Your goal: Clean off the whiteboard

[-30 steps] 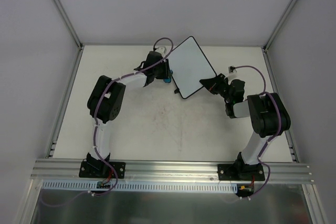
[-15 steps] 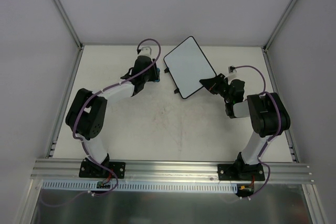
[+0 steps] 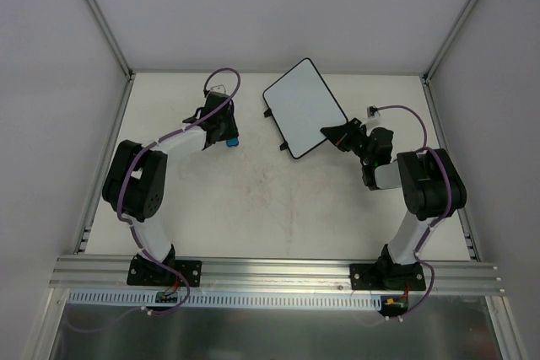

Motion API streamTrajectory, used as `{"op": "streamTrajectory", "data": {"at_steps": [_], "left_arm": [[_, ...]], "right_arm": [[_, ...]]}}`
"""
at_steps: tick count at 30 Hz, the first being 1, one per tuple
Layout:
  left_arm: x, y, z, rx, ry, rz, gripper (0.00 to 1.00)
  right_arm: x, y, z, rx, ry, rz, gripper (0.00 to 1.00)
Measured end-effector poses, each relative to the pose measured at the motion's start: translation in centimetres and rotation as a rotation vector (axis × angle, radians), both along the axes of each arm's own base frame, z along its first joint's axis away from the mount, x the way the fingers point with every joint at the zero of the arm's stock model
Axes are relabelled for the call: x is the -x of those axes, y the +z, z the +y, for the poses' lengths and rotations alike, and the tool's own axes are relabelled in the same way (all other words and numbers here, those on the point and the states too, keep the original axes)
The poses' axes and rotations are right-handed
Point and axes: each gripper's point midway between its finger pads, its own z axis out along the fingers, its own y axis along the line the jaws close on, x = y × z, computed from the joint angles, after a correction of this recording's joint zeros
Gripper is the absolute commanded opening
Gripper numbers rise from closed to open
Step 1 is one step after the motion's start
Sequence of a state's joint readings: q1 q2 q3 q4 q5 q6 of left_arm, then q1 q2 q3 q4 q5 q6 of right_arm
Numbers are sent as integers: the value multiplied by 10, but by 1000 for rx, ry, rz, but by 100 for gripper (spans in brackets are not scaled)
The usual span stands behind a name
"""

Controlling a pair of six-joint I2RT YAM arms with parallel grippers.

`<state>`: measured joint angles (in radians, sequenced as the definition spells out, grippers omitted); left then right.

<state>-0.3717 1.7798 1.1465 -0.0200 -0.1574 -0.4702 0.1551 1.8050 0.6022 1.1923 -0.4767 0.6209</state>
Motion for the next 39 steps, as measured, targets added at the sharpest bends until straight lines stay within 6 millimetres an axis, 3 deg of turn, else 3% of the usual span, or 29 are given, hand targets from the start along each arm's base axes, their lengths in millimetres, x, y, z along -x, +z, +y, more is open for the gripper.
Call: {"op": "streamTrajectory", "data": {"at_steps": [11,15,24,26,27,28,39], "left_arm": [[14,-23,5,6,-4,115,33],[16,-24,5,10,-1,125,54],[16,-24,5,23,15,128,72],[16,-24,5,24,17,128,85],[16,-24,5,25,19,129,97],[16,-24,5,24,19,129,99],[17,-19,4,43,29,114,99]], "right_arm": [[-1,0,1,-2,3,0,0],[-1,0,1,-2,3,0,0],[-1,0,1,-3,3,1,0],[-1,0,1,-3,3,1,0],[-1,0,1,-3,3,1,0],[-1,0,1,-3,3,1,0],[0,1,3,-12,14,0,20]]}}
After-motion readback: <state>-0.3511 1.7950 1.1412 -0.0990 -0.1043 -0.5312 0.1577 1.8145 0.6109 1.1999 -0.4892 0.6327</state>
